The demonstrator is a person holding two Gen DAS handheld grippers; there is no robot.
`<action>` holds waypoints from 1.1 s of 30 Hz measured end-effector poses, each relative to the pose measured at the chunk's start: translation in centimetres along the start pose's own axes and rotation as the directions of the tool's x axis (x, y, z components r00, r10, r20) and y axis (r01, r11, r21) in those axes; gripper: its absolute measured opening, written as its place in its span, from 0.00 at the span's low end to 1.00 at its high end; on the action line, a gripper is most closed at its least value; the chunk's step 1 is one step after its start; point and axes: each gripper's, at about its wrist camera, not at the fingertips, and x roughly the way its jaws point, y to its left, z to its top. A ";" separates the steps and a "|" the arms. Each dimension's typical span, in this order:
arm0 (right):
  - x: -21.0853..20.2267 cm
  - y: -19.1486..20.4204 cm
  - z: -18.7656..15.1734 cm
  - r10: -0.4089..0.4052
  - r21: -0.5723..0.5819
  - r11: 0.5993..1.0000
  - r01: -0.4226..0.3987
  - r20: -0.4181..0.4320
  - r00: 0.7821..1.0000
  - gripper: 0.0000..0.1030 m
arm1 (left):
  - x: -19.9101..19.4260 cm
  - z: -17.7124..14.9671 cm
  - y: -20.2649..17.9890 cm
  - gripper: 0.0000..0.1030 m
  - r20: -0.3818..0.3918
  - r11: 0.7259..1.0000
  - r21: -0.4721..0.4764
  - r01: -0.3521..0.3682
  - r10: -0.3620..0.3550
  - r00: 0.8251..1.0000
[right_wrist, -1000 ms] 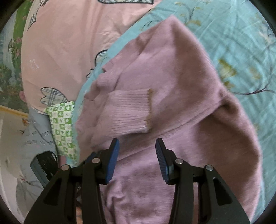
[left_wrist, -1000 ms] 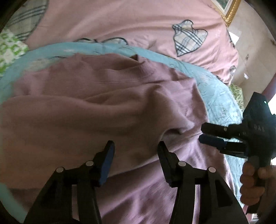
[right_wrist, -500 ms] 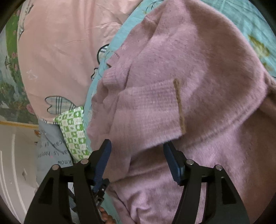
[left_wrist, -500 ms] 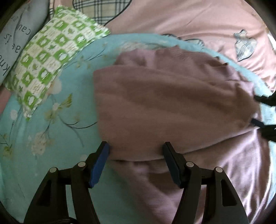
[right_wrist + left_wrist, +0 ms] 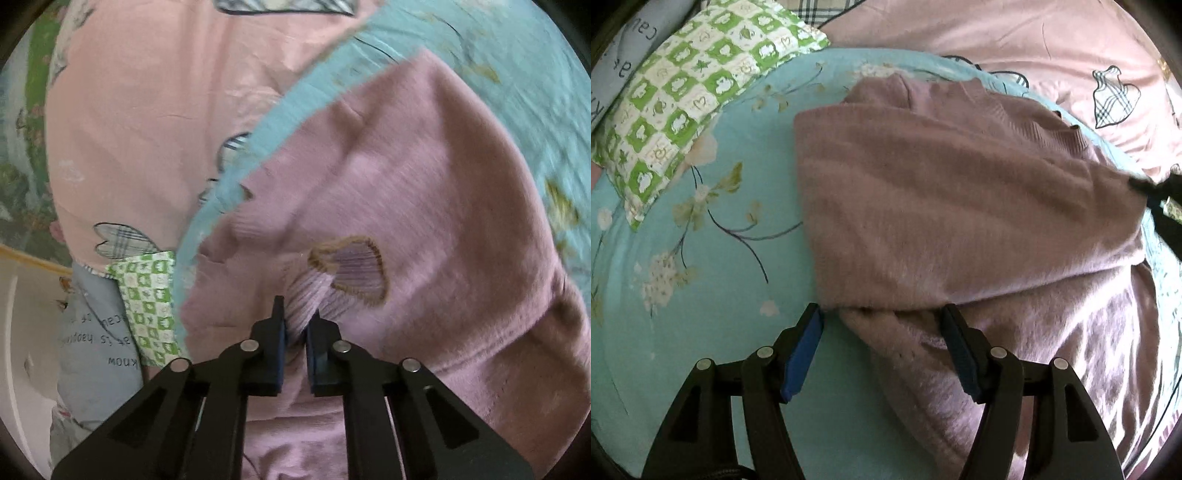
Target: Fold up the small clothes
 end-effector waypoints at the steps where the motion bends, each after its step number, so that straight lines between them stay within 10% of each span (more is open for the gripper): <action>1: -0.2 1.0 0.2 0.008 -0.030 1.000 -0.008 0.003 1.000 0.09 | 0.1 0.0 0.0 0.64 -0.004 1.000 0.002 0.000 0.000 1.000; 7: -1.0 6.5 1.1 0.123 -0.111 0.986 -0.121 0.006 0.992 0.08 | 1.0 1.1 -0.6 0.66 -0.004 0.990 0.022 -0.140 0.140 0.990; 14: -5.8 10.5 1.2 0.275 -0.239 0.939 -0.248 0.087 0.958 0.08 | 0.1 3.1 3.2 0.61 0.031 0.939 -0.252 -0.234 0.250 0.968; 21: -2.8 -0.1 0.9 -0.047 -0.159 0.986 0.056 0.057 0.997 0.07 | 0.6 1.9 2.6 0.58 0.016 0.939 -0.242 -0.243 0.255 0.967; 27: -5.4 -0.7 1.4 -0.021 -0.169 0.985 0.044 0.138 0.990 0.05 | 0.5 2.6 2.4 0.59 0.026 0.948 -0.204 -0.243 0.253 0.967; 33: -3.5 -3.0 1.1 -0.182 -0.200 0.960 0.194 0.077 0.980 0.05 | 0.7 2.5 2.0 0.58 0.010 0.950 -0.199 -0.241 0.248 0.969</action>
